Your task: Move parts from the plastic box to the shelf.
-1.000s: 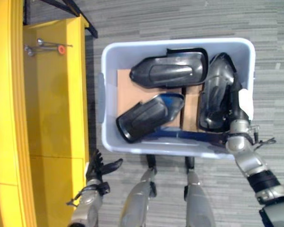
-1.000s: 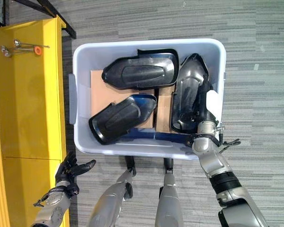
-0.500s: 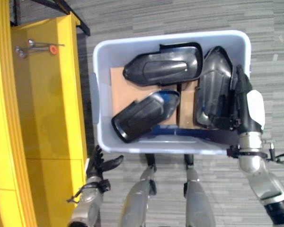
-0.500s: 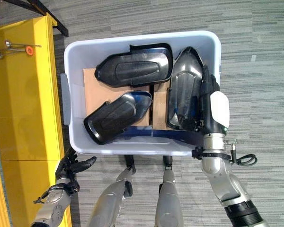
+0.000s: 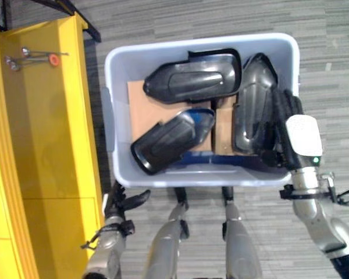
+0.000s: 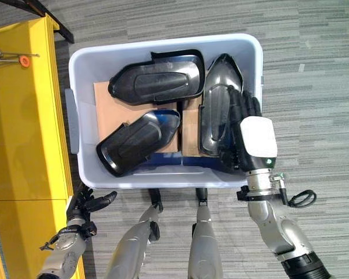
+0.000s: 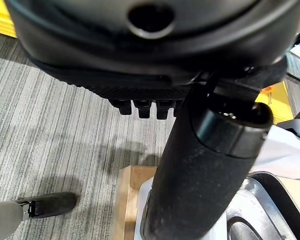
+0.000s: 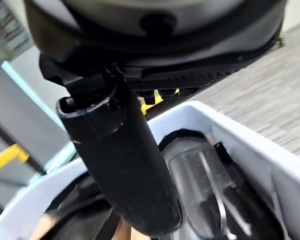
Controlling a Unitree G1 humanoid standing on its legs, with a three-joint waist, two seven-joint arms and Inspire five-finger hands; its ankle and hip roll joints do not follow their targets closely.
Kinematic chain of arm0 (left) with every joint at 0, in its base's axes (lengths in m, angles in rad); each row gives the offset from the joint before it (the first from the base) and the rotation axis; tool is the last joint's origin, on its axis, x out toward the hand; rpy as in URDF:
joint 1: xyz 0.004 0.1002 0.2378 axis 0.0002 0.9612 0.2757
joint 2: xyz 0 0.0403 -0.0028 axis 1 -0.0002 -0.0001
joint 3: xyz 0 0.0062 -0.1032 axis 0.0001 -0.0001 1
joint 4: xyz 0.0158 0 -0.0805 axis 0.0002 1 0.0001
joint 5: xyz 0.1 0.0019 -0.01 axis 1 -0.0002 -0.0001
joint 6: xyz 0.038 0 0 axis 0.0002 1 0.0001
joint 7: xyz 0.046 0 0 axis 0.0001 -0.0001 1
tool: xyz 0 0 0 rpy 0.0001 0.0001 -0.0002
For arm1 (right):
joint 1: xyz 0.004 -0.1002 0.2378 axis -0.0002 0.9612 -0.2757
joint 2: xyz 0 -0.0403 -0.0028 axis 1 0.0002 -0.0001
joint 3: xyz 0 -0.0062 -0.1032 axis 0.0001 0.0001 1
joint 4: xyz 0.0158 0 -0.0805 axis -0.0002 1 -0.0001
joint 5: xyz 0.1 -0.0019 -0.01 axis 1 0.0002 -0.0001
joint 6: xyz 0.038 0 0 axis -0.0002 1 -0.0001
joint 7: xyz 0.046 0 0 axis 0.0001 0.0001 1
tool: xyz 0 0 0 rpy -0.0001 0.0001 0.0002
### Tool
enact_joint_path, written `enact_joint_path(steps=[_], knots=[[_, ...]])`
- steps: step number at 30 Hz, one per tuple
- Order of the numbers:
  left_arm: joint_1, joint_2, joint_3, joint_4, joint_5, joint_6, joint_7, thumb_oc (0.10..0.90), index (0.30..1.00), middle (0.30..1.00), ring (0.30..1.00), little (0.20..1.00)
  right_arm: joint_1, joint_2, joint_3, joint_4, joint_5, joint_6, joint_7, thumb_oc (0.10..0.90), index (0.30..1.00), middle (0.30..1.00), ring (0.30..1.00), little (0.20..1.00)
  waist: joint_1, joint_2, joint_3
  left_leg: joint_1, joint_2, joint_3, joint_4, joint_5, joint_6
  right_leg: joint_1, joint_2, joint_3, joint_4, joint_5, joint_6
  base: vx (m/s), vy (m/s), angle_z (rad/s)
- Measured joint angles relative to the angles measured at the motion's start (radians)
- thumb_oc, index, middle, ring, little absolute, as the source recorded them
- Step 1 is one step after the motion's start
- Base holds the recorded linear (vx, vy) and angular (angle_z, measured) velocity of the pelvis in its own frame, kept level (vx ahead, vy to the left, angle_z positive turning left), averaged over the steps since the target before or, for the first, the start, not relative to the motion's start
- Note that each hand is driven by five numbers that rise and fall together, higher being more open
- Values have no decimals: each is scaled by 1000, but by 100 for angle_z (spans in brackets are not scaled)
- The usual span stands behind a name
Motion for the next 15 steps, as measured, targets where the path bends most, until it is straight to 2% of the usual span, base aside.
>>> enact_joint_path(steps=[5,15], knots=[[-1,1,0,2,26,0,13,900,1000,1000,1000,1000,-34,-2,80,50,-53,11,29,900,1000,1000,1000,1000,1,-8,-1,-1,0,-1,5,0,0,0,0,0,0,1,0,0,0,0],[-3,1,0,33,28,-1,13,900,1000,1000,1000,1000,-91,21,133,209,-68,58,40,900,1000,1000,1000,1000,3,-13,-1,-4,-1,-5,9,3,4,1,-2,-1,0,6,0,-1,-1,0]])
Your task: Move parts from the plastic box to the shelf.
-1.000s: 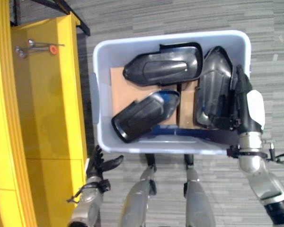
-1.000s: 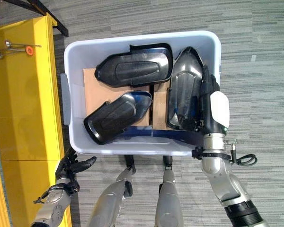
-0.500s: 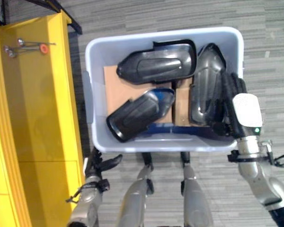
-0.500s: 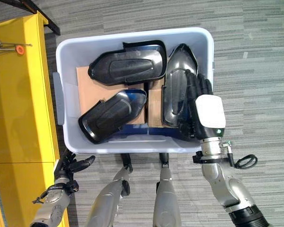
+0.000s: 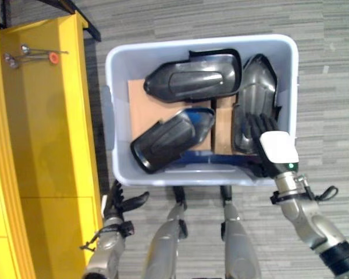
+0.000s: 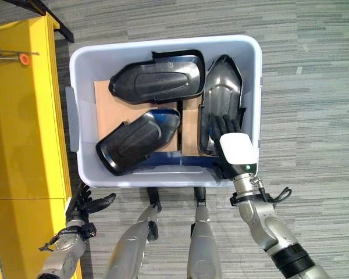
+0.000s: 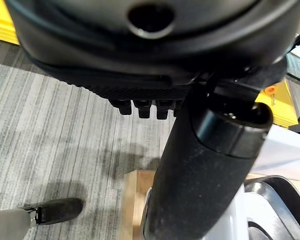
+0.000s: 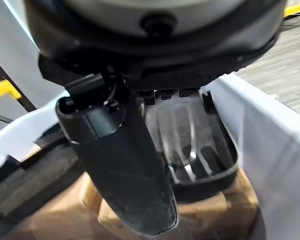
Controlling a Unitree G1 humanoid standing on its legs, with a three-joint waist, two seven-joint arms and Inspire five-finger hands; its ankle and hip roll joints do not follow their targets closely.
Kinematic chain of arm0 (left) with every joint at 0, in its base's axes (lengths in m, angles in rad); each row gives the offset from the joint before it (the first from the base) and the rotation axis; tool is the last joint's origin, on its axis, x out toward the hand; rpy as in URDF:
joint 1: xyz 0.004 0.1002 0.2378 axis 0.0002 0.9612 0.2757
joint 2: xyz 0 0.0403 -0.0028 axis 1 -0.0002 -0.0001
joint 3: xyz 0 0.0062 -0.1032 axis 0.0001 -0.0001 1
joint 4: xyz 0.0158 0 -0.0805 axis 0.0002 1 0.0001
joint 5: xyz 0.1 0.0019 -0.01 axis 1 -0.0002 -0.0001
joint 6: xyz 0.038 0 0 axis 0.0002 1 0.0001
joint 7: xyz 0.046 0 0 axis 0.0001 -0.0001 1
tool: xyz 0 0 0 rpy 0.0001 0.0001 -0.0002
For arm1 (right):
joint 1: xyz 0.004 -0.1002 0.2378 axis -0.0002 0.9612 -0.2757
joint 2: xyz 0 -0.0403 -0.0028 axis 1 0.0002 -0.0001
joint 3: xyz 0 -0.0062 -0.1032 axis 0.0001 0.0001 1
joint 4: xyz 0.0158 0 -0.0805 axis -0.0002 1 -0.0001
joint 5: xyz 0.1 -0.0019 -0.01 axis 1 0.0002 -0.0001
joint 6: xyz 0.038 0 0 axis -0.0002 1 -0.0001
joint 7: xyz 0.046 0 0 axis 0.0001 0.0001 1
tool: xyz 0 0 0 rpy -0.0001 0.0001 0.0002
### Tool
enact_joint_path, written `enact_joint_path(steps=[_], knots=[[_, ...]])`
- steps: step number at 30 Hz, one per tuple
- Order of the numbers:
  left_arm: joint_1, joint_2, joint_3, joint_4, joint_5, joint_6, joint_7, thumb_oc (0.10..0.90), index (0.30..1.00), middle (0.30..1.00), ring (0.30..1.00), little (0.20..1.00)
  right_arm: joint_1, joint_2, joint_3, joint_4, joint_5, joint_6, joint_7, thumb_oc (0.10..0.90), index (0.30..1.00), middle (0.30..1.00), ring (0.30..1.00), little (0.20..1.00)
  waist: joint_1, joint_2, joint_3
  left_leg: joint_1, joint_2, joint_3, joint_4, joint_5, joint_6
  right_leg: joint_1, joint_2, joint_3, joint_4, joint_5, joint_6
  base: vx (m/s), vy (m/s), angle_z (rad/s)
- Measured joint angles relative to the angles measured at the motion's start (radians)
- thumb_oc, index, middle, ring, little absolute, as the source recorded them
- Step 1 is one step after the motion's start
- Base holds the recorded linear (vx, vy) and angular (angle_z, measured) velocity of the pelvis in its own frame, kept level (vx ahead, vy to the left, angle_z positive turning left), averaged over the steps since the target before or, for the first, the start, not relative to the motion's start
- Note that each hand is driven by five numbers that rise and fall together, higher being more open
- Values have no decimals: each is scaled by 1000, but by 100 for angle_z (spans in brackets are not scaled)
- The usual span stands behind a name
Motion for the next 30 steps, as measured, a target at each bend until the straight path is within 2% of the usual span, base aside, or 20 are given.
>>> enact_joint_path(steps=[5,11,17,22,25,28,30], knots=[[-3,0,-1,-1,0,0,0,900,1000,1000,1000,1000,-27,30,11,33,0,7,-2,900,1000,1000,1000,1000,0,0,0,0,0,0,0,3,2,0,-1,0,0,3,1,0,0,0],[-4,0,-1,7,1,-1,0,900,1000,1000,1000,1000,-68,51,14,149,-41,50,-17,900,1000,1000,1000,1000,4,1,0,0,-2,0,0,9,4,0,-2,1,0,7,3,0,0,0],[-4,0,-3,9,0,-1,0,900,1000,1000,1000,1000,-72,58,22,158,-41,63,-28,900,1000,1000,1000,1000,12,5,1,-4,-2,7,0,11,3,-9,-2,2,0,11,3,-21,-6,-3],[-15,2,-15,16,0,-6,1,900,1000,1000,1000,1000,-176,128,66,317,-58,87,-68,900,1000,1000,1000,1000,25,22,8,-11,-2,7,6,11,3,-13,2,2,1,12,3,-34,-2,0],[-28,1,-25,24,0,-6,1,900,1000,1000,1000,1000,-219,139,79,371,-58,91,-76,900,1000,1000,1000,1000,30,35,12,-26,-2,6,16,11,3,-30,2,2,15,10,4,-43,0,1],[-38,1,-31,37,-1,-7,1,900,1000,1000,1000,1000,-282,186,112,474,-55,105,-124,900,1000,1000,1000,1000,29,38,13,-36,-2,7,27,12,4,-50,2,3,45,-1,6,-31,-4,0],[-42,1,-36,37,-1,-12,1,900,1000,1000,1000,1000,-301,188,119,498,-48,110,-127,900,1000,1000,1000,1000,29,38,13,-36,-2,5,33,12,4,-52,2,4,56,-2,7,0,0,0]])
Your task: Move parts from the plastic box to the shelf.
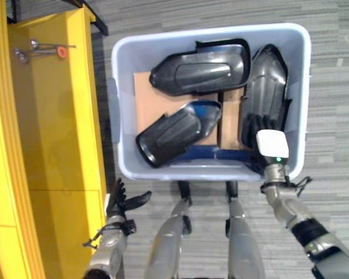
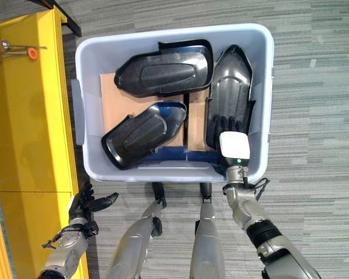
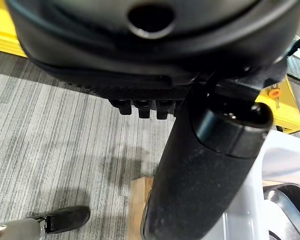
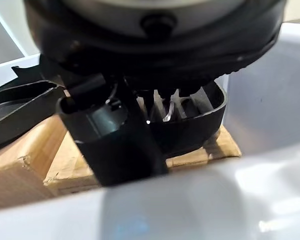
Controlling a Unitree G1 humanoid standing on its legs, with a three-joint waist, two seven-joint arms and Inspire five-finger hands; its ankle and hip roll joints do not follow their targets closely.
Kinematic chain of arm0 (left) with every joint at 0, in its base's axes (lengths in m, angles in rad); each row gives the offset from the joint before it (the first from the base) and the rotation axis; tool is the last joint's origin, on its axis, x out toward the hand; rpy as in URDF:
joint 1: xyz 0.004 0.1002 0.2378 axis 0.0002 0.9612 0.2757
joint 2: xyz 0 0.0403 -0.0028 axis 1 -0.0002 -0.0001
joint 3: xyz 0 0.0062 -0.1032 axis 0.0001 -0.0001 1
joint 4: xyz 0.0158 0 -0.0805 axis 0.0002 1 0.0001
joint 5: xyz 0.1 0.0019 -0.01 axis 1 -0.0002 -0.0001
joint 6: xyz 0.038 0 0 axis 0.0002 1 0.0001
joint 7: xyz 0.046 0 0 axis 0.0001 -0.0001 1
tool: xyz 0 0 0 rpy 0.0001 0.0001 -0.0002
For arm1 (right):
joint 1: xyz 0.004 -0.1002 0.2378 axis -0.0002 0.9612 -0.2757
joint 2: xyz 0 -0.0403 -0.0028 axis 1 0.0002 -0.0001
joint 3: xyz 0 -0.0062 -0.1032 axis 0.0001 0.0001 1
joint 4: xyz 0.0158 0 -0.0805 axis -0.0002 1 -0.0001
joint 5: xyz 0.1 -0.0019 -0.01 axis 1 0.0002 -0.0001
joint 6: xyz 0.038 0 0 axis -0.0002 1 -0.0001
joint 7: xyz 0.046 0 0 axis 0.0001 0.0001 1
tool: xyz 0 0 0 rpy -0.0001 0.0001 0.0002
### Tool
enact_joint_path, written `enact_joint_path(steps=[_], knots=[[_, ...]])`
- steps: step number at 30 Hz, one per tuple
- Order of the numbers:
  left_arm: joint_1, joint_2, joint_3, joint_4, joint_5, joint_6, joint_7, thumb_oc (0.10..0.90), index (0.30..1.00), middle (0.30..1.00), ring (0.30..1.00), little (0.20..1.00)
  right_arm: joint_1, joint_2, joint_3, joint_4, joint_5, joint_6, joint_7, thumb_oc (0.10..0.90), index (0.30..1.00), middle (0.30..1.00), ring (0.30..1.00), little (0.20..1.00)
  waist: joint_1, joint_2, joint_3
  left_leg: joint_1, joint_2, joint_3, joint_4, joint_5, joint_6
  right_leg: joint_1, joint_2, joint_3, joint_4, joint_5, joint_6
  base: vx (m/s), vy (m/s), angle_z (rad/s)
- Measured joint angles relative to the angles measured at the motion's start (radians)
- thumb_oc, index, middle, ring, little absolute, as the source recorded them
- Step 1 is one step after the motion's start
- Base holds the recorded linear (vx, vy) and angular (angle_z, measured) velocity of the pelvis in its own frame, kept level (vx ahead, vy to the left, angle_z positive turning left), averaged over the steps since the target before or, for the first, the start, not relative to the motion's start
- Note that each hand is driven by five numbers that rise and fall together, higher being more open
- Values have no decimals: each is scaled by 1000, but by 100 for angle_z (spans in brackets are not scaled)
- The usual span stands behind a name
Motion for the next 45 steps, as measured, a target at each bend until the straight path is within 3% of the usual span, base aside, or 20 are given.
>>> enact_joint_path(steps=[7,8,9,13,20,29,37,42,45], knots=[[0,0,-3,25,-6,-9,0,900,1000,1000,1000,1000,-37,27,14,64,32,11,-10,900,1000,1000,1000,1000,4,7,1,-1,0,-1,1,9,5,-10,0,1,20,0,0,0,0,0],[0,-1,-3,27,-6,-9,0,900,1000,1000,1000,1000,-44,30,19,75,33,10,-14,724,753,753,753,753,4,7,0,-1,0,-1,1,10,5,-10,0,1,20,0,0,0,0,0],[0,-1,-3,31,-7,-10,0,900,1000,1000,1000,1000,-52,46,20,104,48,7,-21,400,300,300,300,300,7,8,0,-1,0,-2,2,11,5,-11,1,0,23,0,0,-12,5,4],[-1,-2,-24,41,-7,-10,-2,900,1000,1000,1000,1000,-120,114,-8,218,132,-28,-105,400,300,300,300,300,0,8,0,1,-1,-8,3,19,9,-12,0,-2,38,0,0,-8,7,3],[-5,-2,-23,51,-6,-10,-3,900,1000,1000,1000,1000,-132,79,17,225,176,-53,-107,400,300,300,300,300,-2,12,-3,1,0,-11,17,29,7,-12,0,-1,53,1,-2,0,0,0],[-6,-4,-25,51,-6,-8,-3,900,1000,1000,1000,1000,-34,13,-10,68,188,-49,-61,400,300,300,300,300,-1,13,-3,1,-1,-19,13,39,8,-5,0,-7,47,15,-2,1,-1,1],[-6,-6,-23,49,-5,-2,1,900,1000,1000,1000,1000,112,-21,-32,-49,186,-57,45,400,300,300,300,300,2,11,-4,93,-3,-45,-20,40,6,116,2,-40,-8,17,-4,20,-17,11],[-5,-9,-21,51,-5,14,3,900,1000,1000,1000,1000,184,-29,-54,-134,186,-58,52,400,300,300,300,300,-1,3,-7,124,-2,-44,-35,41,5,148,3,-41,-26,23,-6,0,0,0],[1,-7,1,51,1,13,9,900,1000,1000,1000,1000,231,-34,-55,-189,185,-68,63,400,300,300,300,300,-3,-34,-33,141,2,-43,-44,41,1,163,7,-39,-41,27,-10,29,-19,-5]])
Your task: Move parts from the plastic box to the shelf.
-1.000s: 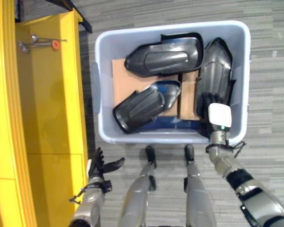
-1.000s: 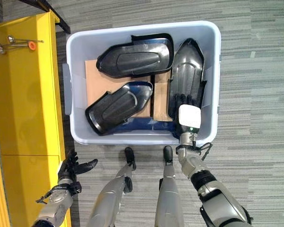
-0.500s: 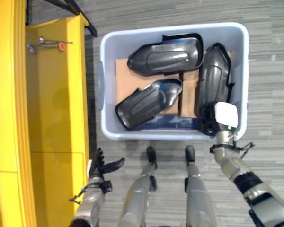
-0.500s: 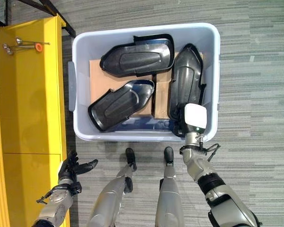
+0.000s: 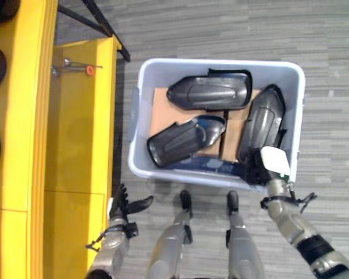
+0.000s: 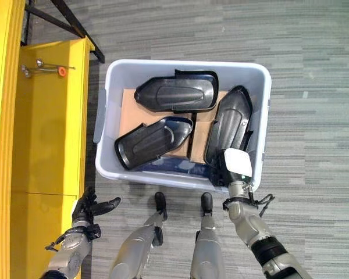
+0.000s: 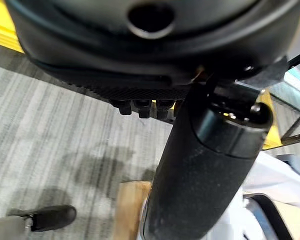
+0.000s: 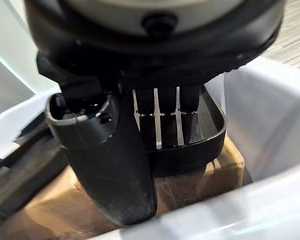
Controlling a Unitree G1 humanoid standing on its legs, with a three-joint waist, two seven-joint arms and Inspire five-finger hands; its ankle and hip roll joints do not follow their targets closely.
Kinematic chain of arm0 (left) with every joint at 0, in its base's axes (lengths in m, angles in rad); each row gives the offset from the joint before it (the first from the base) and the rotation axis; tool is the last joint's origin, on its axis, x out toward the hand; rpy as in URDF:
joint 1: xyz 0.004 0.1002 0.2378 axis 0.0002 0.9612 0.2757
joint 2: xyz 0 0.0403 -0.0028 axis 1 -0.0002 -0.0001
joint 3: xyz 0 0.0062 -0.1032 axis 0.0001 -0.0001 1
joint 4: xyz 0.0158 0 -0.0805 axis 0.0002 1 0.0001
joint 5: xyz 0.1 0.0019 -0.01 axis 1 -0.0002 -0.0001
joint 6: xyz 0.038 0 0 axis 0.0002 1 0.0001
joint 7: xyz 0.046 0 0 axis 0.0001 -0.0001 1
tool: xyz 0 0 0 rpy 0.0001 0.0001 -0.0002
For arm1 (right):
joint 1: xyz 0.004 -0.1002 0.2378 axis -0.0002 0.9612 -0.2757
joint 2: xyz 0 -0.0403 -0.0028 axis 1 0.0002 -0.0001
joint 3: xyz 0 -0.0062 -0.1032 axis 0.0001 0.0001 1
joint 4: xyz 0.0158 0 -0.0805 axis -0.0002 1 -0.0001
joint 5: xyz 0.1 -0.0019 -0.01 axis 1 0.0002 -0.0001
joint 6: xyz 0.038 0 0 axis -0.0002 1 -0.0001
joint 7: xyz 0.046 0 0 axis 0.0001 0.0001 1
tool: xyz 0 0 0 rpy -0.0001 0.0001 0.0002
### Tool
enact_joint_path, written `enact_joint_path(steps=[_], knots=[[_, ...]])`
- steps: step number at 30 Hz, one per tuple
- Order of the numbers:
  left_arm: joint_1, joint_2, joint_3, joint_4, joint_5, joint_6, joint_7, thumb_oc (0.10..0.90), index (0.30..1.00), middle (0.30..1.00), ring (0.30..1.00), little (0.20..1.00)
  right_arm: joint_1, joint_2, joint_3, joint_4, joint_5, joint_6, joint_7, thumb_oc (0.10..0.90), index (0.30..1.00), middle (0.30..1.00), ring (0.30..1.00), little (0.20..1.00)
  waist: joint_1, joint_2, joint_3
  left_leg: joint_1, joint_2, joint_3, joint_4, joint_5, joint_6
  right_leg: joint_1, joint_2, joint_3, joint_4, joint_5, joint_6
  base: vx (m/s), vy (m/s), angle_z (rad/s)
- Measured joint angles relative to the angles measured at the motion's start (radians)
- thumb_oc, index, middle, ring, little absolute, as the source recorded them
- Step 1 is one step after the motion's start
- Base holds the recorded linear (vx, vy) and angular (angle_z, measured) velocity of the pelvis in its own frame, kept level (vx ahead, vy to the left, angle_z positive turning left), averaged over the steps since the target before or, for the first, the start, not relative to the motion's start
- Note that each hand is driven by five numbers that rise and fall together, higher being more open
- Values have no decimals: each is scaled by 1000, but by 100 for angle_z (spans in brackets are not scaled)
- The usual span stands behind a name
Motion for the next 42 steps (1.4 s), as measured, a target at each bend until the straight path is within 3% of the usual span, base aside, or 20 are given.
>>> enact_joint_path(steps=[5,10,20,31,37,42], knots=[[6,1,9,5,3,14,7,900,1000,1000,1000,1000,100,-7,-31,-131,-1,-16,8,400,300,300,300,300,-3,-56,-38,35,1,3,-21,4,-5,31,2,4,-14,4,-2,15,-10,-1],[13,-1,23,7,11,28,6,900,1000,1000,1000,1000,149,-22,-112,-253,-3,-26,10,400,300,300,300,300,-10,-66,-51,77,1,4,-50,9,-8,58,3,8,-14,3,-1,26,-26,-2],[83,-7,85,7,38,44,2,900,1000,1000,1000,1000,214,-43,-200,-369,-20,-66,20,400,300,300,300,300,-29,-99,-177,139,20,16,-82,5,-24,99,15,12,-15,-14,-10,43,-40,-4],[194,-63,115,8,42,70,-13,900,1000,1000,1000,1000,323,-41,-236,-432,-20,-92,51,400,300,300,300,300,-40,-95,-272,223,41,27,-82,-17,-38,174,40,35,-15,-39,-22,14,-75,-5],[217,-81,117,9,42,79,-12,900,1000,1000,1000,1000,330,-43,-236,-432,-20,-97,63,400,300,300,300,300,-49,-93,-278,242,71,14,-82,-7,-58,198,78,30,-15,-48,-36,-72,-176,3],[232,-86,117,21,42,81,-12,900,1000,1000,1000,1000,367,-45,-236,-442,-19,-112,66,400,300,300,300,300,-43,-89,-280,227,109,-35,-80,12,-91,213,125,-14,-14,-55,-64,-109,-184,22]])
